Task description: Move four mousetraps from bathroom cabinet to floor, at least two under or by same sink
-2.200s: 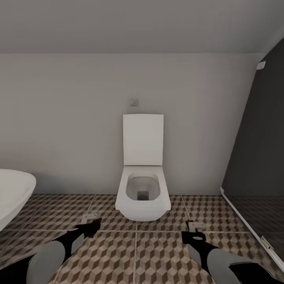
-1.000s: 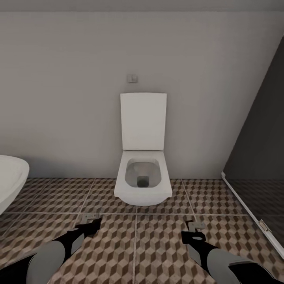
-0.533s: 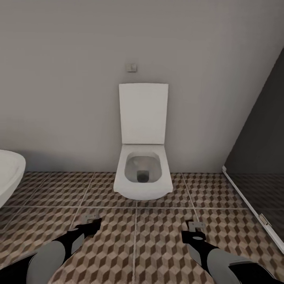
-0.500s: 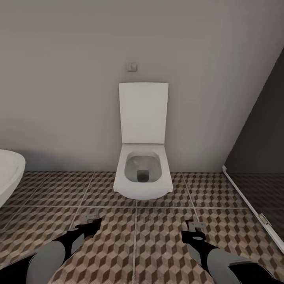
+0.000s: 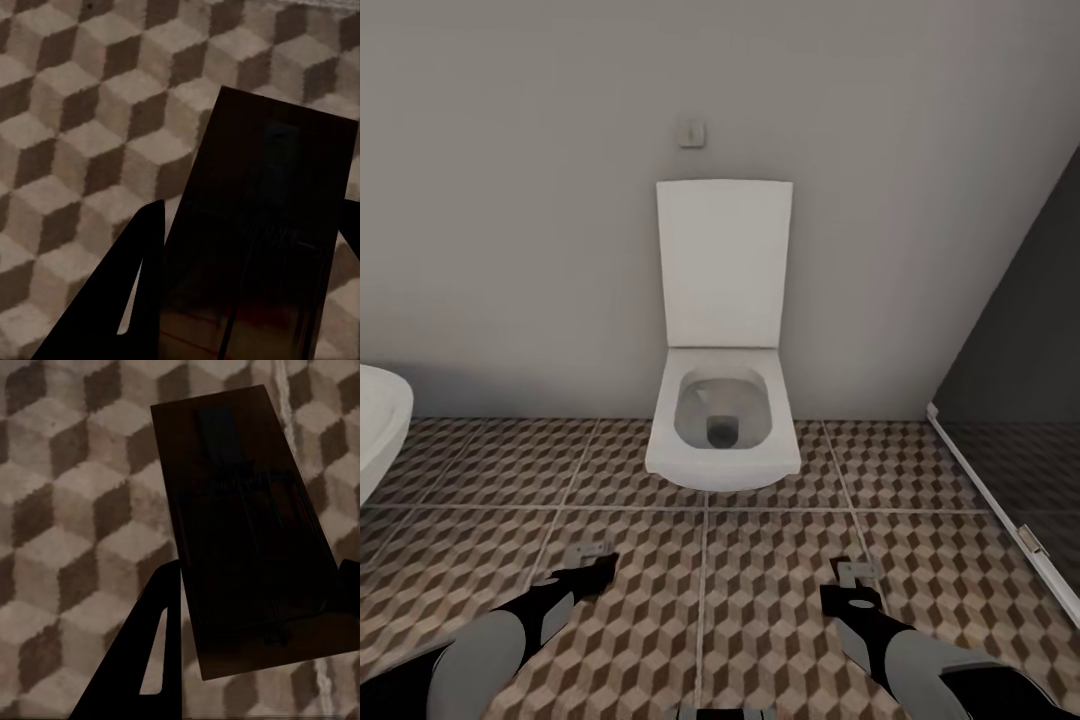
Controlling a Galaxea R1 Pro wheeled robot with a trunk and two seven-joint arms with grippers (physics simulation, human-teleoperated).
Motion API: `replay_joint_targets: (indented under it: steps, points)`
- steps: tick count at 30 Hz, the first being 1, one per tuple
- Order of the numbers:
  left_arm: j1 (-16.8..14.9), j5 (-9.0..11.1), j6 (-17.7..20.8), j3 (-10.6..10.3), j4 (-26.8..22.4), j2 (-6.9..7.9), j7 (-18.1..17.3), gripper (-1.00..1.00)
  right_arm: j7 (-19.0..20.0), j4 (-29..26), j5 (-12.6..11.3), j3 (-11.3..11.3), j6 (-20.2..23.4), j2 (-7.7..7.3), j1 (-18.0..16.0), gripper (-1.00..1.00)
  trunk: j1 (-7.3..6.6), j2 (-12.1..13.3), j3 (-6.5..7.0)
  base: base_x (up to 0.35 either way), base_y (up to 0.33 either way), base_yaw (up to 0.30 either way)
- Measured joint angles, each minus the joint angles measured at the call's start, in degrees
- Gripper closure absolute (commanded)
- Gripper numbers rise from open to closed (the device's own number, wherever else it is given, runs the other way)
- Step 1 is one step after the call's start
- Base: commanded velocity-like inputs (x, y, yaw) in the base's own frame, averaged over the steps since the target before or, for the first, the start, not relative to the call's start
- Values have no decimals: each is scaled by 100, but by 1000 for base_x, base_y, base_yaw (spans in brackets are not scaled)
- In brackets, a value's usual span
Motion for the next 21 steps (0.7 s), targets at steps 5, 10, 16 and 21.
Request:
replay_joint_targets:
  steps: [5,10,16,21]
  points:
    - [0,0,0,0,0,0,0,100,0,-1,0,0,5,0,0,100,13,-7,-111,0,0,0]
    - [0,0,0,0,0,0,0,100,-3,-3,0,0,-3,0,0,100,26,-13,-222,0,0,0]
    - [0,0,-3,0,0,-1,0,100,-6,-2,7,6,-13,0,0,100,41,-22,-355,0,0,0]
    - [0,0,-25,0,-2,0,0,100,-6,-6,59,10,-27,0,-1,100,43,-23,-378,0,0,0]
